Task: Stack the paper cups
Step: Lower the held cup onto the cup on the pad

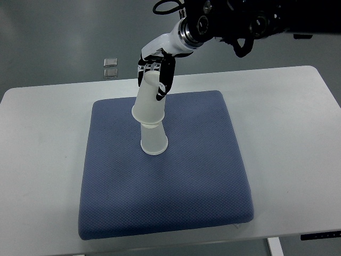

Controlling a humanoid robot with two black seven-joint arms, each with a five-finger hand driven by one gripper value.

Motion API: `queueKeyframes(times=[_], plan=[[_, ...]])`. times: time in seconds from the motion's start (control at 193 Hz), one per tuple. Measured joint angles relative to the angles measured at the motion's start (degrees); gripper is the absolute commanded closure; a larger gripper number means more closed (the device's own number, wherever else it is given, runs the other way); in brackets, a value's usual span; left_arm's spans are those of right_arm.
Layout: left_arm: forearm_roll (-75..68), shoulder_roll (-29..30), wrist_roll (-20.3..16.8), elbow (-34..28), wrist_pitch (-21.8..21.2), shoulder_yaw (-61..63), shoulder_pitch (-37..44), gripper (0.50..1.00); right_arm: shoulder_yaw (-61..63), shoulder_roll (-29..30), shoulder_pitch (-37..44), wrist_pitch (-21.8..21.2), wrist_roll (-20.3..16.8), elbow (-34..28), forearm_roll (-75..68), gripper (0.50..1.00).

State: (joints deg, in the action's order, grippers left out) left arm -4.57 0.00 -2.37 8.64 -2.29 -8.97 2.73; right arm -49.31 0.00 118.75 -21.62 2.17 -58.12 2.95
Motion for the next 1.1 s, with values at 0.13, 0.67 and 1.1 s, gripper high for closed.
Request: queueKeyframes(times=[0.13,0.67,1.1], plan=[[0.0,0.0,0.0,-0.1,0.0,0.0,0.0,0.500,0.5,0.0,-1.0,1.3,0.1,-0.2,0.1,0.697],[0.0,0.0,0.0,-0.1,0.0,0.0,0.0,0.500,0.8,0.0,-4.4,4.1,0.3,-0.3,0.8,0.693],[0.0,0.0,0.0,-0.3,0.0,0.0,0.0,0.500,0.8,0.0,-6.8,5.8,0.5,-0.5,1.4,0.687]])
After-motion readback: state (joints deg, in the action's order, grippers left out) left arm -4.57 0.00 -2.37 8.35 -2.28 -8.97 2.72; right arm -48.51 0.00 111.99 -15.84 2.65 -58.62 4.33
